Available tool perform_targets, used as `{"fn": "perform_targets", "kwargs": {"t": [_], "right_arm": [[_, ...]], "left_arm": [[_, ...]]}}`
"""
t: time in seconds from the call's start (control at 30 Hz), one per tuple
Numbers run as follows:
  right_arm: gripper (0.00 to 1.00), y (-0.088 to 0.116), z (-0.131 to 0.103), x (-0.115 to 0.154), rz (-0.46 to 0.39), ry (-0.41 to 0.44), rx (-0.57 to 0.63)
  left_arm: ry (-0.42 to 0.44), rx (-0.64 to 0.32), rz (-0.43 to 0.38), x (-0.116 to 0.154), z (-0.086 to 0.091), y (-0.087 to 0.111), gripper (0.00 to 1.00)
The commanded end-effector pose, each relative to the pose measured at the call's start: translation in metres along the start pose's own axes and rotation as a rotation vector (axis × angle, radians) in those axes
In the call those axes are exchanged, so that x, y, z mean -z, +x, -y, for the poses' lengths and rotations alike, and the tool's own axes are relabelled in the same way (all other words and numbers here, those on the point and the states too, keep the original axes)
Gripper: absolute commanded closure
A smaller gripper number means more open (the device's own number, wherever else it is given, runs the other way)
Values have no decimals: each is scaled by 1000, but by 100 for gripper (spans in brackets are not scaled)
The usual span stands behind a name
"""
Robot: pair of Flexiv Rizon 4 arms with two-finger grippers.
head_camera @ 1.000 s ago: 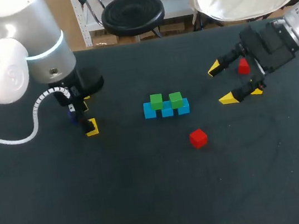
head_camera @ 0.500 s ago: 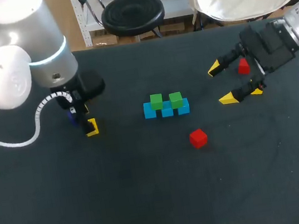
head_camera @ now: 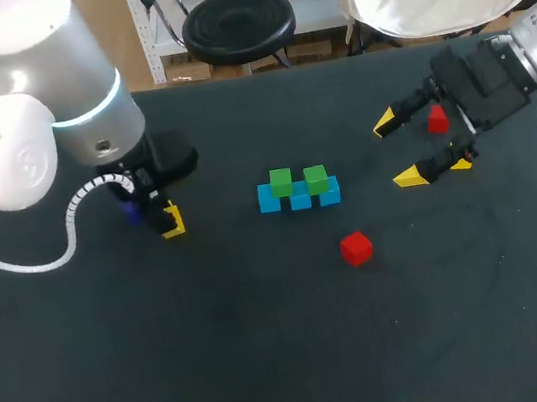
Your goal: Place the blue cubes, place green cubes on the blue cubes, place the yellow cubes on the green cubes, then place the red cubes on the yellow cubes, and place purple cube on the red cubes.
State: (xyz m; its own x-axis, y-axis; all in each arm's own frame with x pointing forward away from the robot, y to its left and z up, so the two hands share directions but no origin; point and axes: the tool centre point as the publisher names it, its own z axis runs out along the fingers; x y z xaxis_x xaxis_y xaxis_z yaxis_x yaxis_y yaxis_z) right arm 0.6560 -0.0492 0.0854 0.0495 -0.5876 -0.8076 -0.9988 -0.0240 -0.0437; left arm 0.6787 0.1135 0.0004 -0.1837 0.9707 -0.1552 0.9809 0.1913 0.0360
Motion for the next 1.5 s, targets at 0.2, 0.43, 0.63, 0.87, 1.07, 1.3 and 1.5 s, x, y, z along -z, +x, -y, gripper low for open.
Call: {"fn": "perform_targets", "kwargs": {"t": [0.2, 0.43, 0.63, 0.87, 1.07, 1.3, 1.5], "right_arm": [[0, 0, 0, 0, 2, 0, 1], [0, 0, 0, 0, 2, 0, 1], [0, 0, 0, 0, 2, 0, 1], [0, 0, 0, 0, 2, 0, 1], [0, 0, 0, 0, 2, 0, 1], [0, 0, 0, 0, 2, 0, 1], [0, 0, 0, 0, 2, 0, 1]], "left_arm": [[-39, -26, -64, 31, 66, -13, 100], [-29, 7, 21, 31, 100, -10, 96], [13, -37, 126, 28, 108, -24, 99], [17, -128, 94, 11, 117, -42, 86], [9, -165, 93, 11, 120, -57, 60], [27, -156, 68, 2, 121, -61, 0], [13, -94, 98, 17, 115, -50, 0]]}}
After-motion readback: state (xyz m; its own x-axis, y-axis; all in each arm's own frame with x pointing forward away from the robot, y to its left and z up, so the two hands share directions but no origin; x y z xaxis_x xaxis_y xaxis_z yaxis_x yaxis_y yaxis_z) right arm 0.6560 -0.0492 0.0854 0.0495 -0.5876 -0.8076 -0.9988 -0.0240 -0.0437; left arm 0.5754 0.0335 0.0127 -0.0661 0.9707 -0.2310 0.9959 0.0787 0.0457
